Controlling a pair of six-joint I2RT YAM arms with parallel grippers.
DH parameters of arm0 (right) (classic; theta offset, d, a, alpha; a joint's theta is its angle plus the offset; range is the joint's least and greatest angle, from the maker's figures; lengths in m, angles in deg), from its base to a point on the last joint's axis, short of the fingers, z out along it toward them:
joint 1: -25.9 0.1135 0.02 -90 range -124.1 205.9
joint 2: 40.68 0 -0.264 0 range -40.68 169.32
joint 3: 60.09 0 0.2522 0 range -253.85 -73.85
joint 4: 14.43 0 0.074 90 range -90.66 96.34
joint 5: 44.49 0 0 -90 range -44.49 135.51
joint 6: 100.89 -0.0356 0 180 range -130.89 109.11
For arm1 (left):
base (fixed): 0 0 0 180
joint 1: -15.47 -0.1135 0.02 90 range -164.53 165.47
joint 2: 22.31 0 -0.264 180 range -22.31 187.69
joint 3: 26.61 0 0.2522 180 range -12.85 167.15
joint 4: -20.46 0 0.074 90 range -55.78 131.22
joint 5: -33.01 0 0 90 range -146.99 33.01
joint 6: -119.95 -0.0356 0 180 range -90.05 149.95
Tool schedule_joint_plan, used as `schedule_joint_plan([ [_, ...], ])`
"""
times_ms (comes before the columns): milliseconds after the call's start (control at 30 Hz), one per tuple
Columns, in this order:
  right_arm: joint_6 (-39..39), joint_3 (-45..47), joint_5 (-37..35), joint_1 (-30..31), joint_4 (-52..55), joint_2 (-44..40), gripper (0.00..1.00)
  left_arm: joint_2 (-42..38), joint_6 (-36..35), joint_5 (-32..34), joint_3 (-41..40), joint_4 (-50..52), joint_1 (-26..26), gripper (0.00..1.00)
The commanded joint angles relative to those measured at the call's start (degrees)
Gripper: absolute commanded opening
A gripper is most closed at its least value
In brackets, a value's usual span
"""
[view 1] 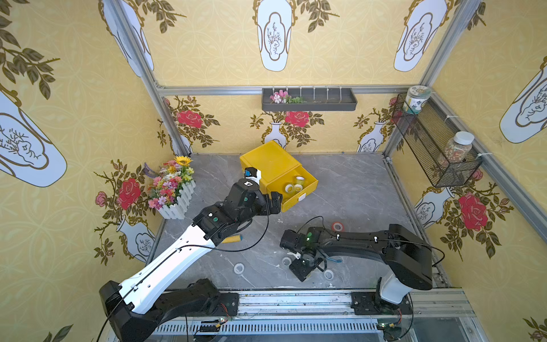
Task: Place the transparent tape into the drawer according to color
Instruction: Pick up the tape at the center of the board.
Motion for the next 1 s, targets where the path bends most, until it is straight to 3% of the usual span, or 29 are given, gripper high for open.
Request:
schedule_joint_plan([
  [0,-0.04,-0.03,-1.15,0.2,-0.32,1.05,0.75,0.51,-0.97,0.77,-0.01,0.19,-0.08,1.0],
  [333,0.31,0.64,0.13,0.3,-1.63,2.59,0.54,1.36,-1.32,1.26,0.32,0.75,-0.03,1.0],
  [533,0.22,0.49,0.96,-0.42,-1.64,-0.5,0.47,1.54,-1.33,1.71,0.11,0.87,-0.03,1.0],
  [767,1.75,-1.54,4.14,-7.27,0.99,-11.04,0.44,1.38,-1.26,3.92,-2.38,1.75,-0.03,1.0],
  [967,5.52,-9.39,6.14,-15.89,5.16,-18.84,0.44,-0.37,0.49,4.15,-6.27,1.18,-0.03,1.0],
])
